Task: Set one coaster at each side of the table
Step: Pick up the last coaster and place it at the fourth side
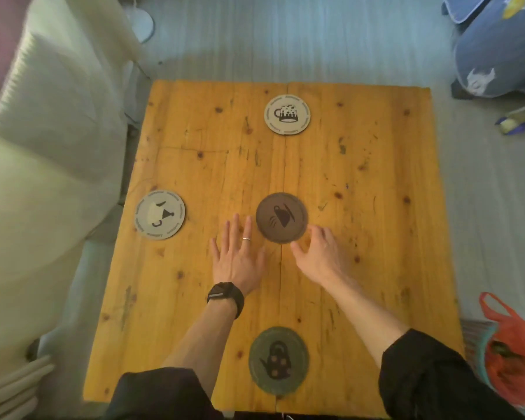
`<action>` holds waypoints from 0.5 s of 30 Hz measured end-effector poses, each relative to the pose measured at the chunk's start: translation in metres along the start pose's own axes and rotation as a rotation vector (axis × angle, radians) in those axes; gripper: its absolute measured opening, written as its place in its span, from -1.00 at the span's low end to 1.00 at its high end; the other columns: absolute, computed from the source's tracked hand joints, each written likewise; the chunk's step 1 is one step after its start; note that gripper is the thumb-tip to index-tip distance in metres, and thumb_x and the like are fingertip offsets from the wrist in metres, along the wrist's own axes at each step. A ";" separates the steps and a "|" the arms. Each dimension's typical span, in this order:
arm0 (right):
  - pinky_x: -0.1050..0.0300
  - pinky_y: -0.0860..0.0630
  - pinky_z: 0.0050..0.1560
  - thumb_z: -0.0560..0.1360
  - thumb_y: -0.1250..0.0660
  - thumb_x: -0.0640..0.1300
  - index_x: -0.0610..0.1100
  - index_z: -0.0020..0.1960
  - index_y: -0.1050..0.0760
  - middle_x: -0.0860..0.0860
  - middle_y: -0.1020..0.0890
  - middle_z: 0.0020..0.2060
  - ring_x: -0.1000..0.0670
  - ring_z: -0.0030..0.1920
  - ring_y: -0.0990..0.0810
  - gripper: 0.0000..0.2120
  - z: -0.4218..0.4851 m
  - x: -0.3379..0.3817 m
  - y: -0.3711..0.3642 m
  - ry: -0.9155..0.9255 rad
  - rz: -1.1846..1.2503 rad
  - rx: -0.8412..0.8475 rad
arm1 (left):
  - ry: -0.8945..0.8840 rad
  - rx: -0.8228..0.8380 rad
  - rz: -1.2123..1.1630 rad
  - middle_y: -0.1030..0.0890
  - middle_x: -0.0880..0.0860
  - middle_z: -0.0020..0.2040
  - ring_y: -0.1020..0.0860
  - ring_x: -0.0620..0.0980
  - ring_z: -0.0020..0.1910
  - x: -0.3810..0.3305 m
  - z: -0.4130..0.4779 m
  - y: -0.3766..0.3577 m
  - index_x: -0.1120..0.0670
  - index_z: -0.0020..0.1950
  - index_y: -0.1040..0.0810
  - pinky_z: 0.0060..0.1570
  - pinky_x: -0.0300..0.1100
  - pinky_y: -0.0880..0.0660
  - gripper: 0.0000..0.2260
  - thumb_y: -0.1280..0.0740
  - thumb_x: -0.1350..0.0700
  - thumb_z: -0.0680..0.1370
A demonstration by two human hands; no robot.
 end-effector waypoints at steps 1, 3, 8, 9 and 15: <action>-0.07 -0.43 0.26 0.55 -0.25 0.21 -0.14 0.51 -0.21 -0.11 -0.35 0.43 -0.15 0.38 -0.38 -0.33 0.012 0.004 -0.001 -0.033 0.015 -0.015 | -0.001 0.010 0.000 0.25 -0.06 0.60 0.24 0.02 0.58 0.004 0.009 -0.003 -0.15 0.58 0.23 0.50 0.19 0.20 -0.35 0.05 -0.30 0.57; -0.11 -0.44 0.24 0.50 -0.30 0.27 -0.15 0.52 -0.19 -0.14 -0.34 0.44 -0.19 0.39 -0.37 -0.23 0.029 0.009 -0.002 -0.106 0.023 -0.064 | -0.009 0.040 0.006 0.32 -0.11 0.58 0.32 -0.02 0.56 0.013 0.019 -0.012 -0.19 0.55 0.31 0.51 0.21 0.24 -0.35 0.13 -0.36 0.56; -0.10 -0.53 0.05 0.35 -0.48 0.28 -0.14 0.37 -0.28 -0.17 -0.54 0.22 -0.23 0.22 -0.50 -0.20 0.042 0.013 -0.006 -0.269 0.022 -0.154 | -0.027 0.047 0.044 0.39 -0.15 0.55 0.40 -0.06 0.53 0.023 0.024 -0.020 -0.23 0.51 0.41 0.49 0.17 0.30 -0.34 0.20 -0.43 0.53; -0.11 -0.56 0.00 0.33 -0.51 0.25 -0.12 0.33 -0.28 -0.16 -0.57 0.16 -0.23 0.17 -0.54 -0.23 0.044 0.013 -0.006 -0.306 0.081 -0.148 | -0.029 0.053 0.050 0.40 -0.15 0.55 0.40 -0.06 0.53 0.022 0.025 -0.021 -0.23 0.51 0.41 0.49 0.17 0.31 -0.34 0.21 -0.43 0.53; -0.05 -0.60 -0.19 0.47 -0.44 0.10 0.00 0.11 -0.35 -0.01 -0.59 -0.09 -0.12 -0.09 -0.60 -0.64 0.041 0.020 -0.010 -0.294 0.130 -0.133 | -0.030 0.139 0.093 0.38 -0.09 0.56 0.35 0.00 0.55 0.018 0.024 -0.012 -0.20 0.53 0.39 0.51 0.19 0.19 -0.32 0.17 -0.42 0.53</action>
Point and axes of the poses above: each hand's wrist, its own z-axis towards the middle knuckle, its own y-axis out of the back of the hand, x = y × z, the point moved 4 cm from there along z, towards the middle knuckle
